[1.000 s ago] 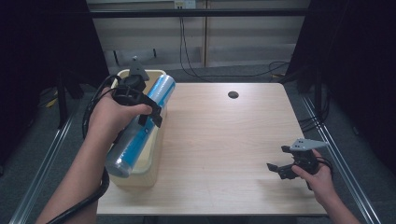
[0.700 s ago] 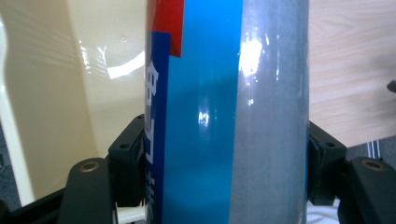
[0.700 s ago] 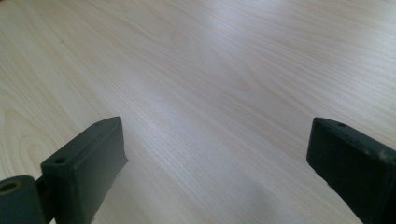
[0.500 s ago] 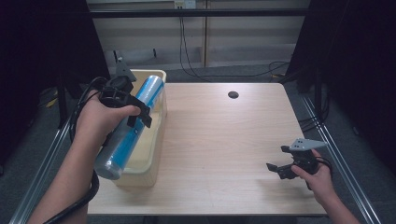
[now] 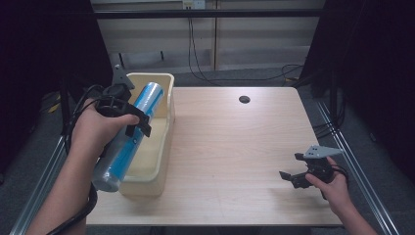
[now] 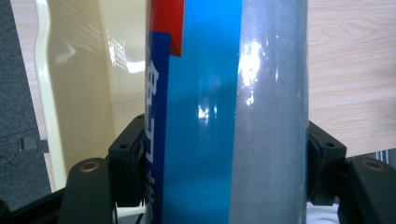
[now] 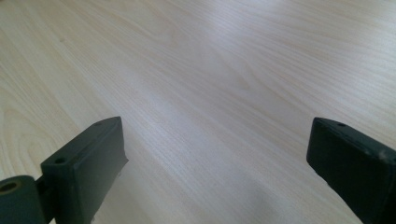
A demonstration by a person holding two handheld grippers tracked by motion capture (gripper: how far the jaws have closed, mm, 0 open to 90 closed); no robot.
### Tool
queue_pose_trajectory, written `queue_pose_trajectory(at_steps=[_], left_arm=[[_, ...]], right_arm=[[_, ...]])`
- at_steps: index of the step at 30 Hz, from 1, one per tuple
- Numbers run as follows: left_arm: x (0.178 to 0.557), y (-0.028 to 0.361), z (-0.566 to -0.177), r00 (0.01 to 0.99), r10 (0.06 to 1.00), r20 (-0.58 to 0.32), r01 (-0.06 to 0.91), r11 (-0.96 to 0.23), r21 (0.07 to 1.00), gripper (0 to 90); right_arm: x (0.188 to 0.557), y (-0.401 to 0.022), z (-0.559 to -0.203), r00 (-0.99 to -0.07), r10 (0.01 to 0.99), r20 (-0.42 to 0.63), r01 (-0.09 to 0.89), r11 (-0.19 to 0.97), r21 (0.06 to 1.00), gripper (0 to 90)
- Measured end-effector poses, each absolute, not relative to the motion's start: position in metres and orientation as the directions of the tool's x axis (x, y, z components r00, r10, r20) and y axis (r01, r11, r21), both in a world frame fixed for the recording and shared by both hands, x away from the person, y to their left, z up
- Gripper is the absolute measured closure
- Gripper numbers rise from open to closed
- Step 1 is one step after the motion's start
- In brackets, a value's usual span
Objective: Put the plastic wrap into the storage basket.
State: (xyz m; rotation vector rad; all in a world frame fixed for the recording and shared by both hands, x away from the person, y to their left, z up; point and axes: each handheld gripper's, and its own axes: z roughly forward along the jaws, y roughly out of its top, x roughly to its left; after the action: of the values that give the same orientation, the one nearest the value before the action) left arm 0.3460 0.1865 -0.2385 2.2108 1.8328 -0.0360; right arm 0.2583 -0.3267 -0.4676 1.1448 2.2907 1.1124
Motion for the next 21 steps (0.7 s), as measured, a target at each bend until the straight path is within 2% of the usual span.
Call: queue_pose_trajectory(at_steps=[21], left_arm=[[0.349, 0.195, -0.271, 0.175, 0.97, -0.167, 0.976, -0.149, 0.159, 32.1]], right_arm=[[0.257, -0.328, -0.468, -0.615, 0.787, 0.04, 0.518, 0.365, 0.773, 4.2]])
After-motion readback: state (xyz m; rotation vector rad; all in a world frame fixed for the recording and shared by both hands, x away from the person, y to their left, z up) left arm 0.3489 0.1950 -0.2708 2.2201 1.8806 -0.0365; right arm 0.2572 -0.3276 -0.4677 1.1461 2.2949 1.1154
